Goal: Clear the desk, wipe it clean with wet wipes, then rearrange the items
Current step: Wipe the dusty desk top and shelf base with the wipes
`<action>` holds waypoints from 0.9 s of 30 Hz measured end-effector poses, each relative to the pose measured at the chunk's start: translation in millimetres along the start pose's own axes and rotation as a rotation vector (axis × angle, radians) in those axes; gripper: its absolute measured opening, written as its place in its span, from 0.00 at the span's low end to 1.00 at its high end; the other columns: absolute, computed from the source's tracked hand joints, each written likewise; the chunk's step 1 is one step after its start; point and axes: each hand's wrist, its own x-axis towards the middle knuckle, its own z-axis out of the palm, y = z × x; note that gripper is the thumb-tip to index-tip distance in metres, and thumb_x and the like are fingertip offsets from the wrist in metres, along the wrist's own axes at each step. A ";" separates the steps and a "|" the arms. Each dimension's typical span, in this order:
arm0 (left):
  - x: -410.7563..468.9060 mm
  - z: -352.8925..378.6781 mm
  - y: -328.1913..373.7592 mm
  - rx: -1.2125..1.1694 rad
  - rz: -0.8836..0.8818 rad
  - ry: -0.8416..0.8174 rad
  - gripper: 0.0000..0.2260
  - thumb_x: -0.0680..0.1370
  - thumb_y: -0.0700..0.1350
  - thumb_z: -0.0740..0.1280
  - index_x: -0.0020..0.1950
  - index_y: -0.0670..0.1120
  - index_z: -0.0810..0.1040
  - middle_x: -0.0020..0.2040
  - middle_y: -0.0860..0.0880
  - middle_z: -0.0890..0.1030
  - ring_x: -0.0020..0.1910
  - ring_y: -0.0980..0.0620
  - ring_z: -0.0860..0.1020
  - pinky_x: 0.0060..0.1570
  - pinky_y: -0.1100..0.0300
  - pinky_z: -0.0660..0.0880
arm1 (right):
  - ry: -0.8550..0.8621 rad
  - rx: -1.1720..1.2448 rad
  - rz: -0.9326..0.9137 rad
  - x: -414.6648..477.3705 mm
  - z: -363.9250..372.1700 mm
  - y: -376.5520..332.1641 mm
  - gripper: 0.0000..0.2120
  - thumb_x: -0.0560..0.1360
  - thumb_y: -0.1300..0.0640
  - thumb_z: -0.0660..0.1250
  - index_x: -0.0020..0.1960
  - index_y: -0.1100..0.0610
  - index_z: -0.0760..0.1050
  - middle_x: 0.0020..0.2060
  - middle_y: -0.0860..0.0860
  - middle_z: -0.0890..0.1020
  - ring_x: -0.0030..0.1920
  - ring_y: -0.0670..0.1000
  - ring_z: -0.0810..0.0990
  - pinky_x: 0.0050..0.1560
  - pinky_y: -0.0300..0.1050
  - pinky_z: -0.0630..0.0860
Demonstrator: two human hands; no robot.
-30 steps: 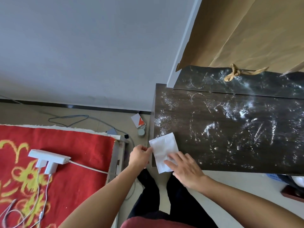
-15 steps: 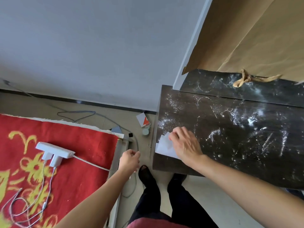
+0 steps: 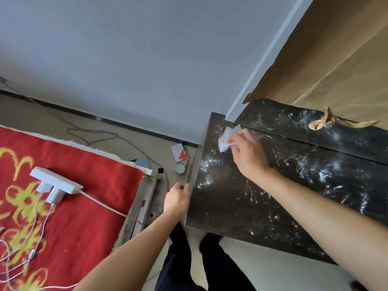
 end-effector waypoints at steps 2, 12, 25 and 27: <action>-1.0 9.7 6.5 0.029 0.030 0.009 0.18 0.81 0.54 0.53 0.46 0.41 0.72 0.47 0.41 0.79 0.50 0.39 0.76 0.49 0.50 0.71 | -0.024 -0.110 -0.088 41.1 0.5 -3.6 0.10 0.70 0.71 0.66 0.50 0.62 0.76 0.47 0.58 0.75 0.45 0.58 0.74 0.34 0.49 0.73; -7.2 35.8 -1.3 0.050 0.076 0.170 0.18 0.82 0.52 0.47 0.44 0.46 0.71 0.41 0.49 0.77 0.47 0.45 0.75 0.45 0.51 0.69 | -0.166 -0.175 0.022 96.1 69.5 10.2 0.13 0.73 0.70 0.62 0.57 0.62 0.73 0.54 0.59 0.73 0.55 0.59 0.72 0.52 0.51 0.72; -2.5 41.1 -4.6 0.043 0.086 0.247 0.17 0.82 0.50 0.48 0.32 0.51 0.61 0.35 0.50 0.75 0.41 0.45 0.74 0.41 0.50 0.70 | -0.052 0.090 0.054 72.8 90.2 8.6 0.13 0.76 0.67 0.63 0.57 0.59 0.79 0.50 0.57 0.75 0.51 0.57 0.74 0.52 0.53 0.76; -4.0 40.5 -4.7 0.041 0.088 0.248 0.17 0.82 0.50 0.48 0.33 0.50 0.61 0.35 0.50 0.75 0.41 0.45 0.74 0.41 0.49 0.71 | -0.185 0.133 -0.078 35.8 82.4 13.5 0.13 0.75 0.66 0.65 0.58 0.58 0.79 0.47 0.55 0.75 0.48 0.54 0.74 0.49 0.50 0.77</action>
